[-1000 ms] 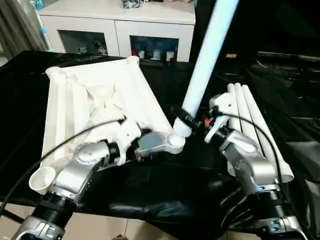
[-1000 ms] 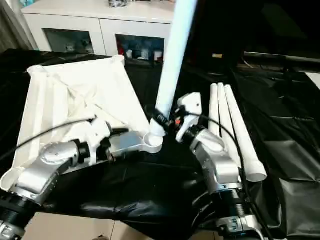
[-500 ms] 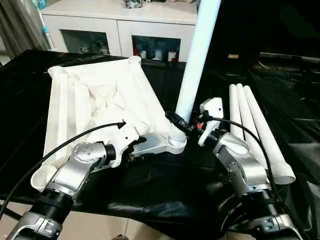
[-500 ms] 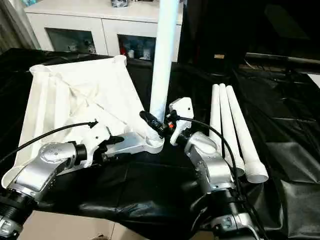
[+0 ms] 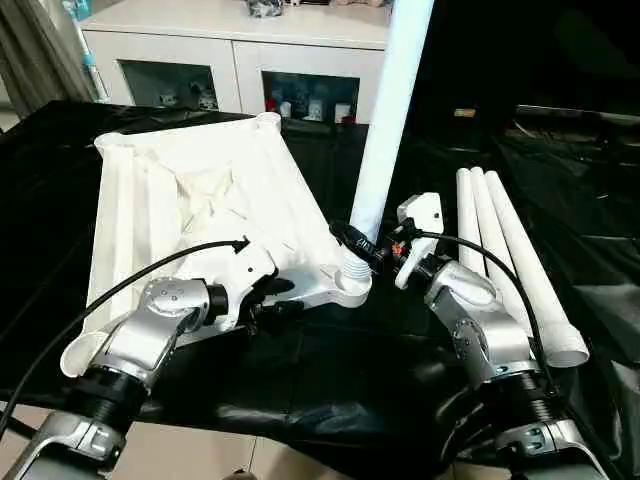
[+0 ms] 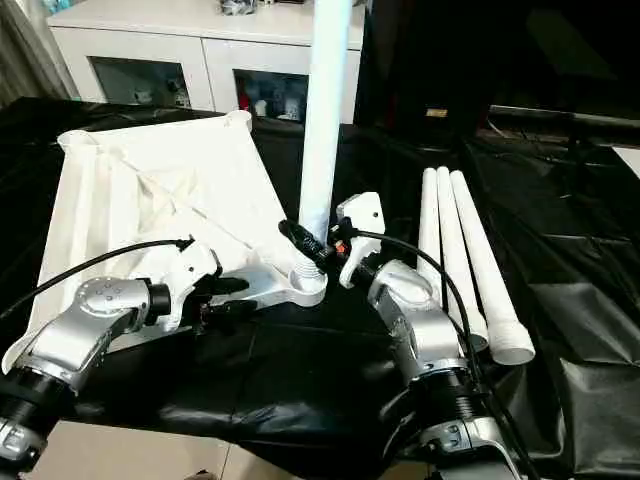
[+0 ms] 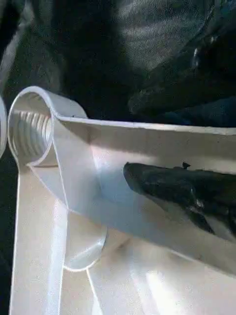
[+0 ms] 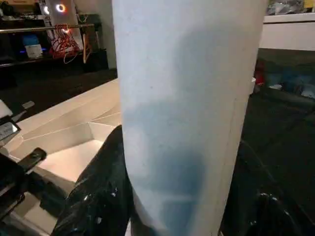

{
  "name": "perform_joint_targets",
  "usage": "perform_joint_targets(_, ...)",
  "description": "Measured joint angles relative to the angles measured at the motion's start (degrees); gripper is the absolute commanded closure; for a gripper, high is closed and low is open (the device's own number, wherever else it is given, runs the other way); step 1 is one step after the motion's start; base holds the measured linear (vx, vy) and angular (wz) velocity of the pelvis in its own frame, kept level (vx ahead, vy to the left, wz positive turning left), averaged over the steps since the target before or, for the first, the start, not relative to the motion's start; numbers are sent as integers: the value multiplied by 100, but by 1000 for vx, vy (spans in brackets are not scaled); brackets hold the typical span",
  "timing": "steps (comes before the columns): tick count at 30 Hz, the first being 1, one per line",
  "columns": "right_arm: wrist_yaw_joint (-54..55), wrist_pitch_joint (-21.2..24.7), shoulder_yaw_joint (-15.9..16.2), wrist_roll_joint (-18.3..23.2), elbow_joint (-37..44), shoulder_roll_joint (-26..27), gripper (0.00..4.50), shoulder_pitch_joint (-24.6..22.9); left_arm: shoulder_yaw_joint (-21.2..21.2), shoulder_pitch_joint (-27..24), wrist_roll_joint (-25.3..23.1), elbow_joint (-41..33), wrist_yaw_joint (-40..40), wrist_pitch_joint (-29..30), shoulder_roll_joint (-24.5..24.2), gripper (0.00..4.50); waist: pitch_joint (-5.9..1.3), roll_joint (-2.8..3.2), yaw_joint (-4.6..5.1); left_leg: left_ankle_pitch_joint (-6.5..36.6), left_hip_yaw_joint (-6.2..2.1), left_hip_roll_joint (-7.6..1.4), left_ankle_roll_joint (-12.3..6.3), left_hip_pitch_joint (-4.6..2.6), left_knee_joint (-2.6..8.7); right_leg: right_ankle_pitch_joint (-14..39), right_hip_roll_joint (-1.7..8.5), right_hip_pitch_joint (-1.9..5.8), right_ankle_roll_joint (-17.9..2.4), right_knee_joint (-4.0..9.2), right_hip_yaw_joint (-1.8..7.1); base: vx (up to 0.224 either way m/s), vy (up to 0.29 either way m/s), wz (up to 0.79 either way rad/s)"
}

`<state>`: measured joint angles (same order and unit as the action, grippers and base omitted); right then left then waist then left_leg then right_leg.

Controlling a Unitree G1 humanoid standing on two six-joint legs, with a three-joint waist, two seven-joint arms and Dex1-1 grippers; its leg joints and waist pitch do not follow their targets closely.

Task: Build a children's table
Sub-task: Insert table leg to table base

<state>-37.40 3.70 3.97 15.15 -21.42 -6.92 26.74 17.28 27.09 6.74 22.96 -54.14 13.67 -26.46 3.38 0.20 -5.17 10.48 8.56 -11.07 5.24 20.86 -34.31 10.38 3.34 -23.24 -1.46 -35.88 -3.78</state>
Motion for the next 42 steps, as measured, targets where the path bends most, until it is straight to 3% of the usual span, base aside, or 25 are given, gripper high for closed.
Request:
perform_joint_targets(8, -2, 68, -23, 2, -1, -9, 262, 0, 128, 232, -198, 162, -199, 228, 6, 369, -2, 4, -1, 0, 0, 0, 0, -8, 0, -1, 1, 4, -2, -1, 0, 0, 0, 0)
perform_joint_targets(11, -5, 71, -23, 2, -2, -19, 262, 0, 185, 299, -260, 202, -344, 259, -17, 374, -2, 4, -1, 0, 0, 0, 0, -9, 0, -1, 1, 5, -1, -1, 1, 0, 0, 0)
perform_joint_targets(14, -17, 73, -23, 2, -2, -36, 262, 0, 232, 333, -292, 237, -545, 146, -61, 415, -2, 5, -1, 0, 0, 0, 0, -6, 1, 0, 1, 5, -1, 3, 1, 0, 0, 0)
perform_joint_targets(20, -58, 76, -23, 1, -22, -61, 262, 1, 348, 467, -422, 387, -896, -49, -165, 440, -2, 6, -2, 1, 0, 0, -1, -1, 8, 0, 1, 4, -1, 12, -1, 0, 0, 0)
perform_joint_targets(24, -59, 76, -23, 1, -23, -78, 262, 2, 363, 464, -424, 381, -1045, -106, -179, 440, -1, 7, -22, 2, 1, 0, -2, -1, 9, 0, 2, 4, -1, 16, -1, 0, 0, 0)
perform_joint_targets(26, -59, 76, -24, 1, -23, -78, 262, 3, 374, 471, -428, 406, -1063, -161, -163, 406, 0, 8, -40, 2, 1, 0, -2, -2, 8, 0, 3, 4, -1, 17, -1, 0, 0, 0)
perform_joint_targets(32, -61, 81, -26, 1, -24, -126, 262, 15, 388, 501, -453, 499, -1216, -399, -131, 364, 0, 9, -53, 2, 2, 0, -3, -2, 8, 0, 3, 2, -1, 20, -3, 0, 0, 0)
perform_joint_targets(42, -61, 116, -26, 1, -23, -150, 262, 15, 521, 738, -651, 887, -1482, -794, -132, 364, 2, 12, -30, 3, 2, 0, -4, 0, 9, 0, 3, 1, -2, 22, -3, 0, 0, 0)
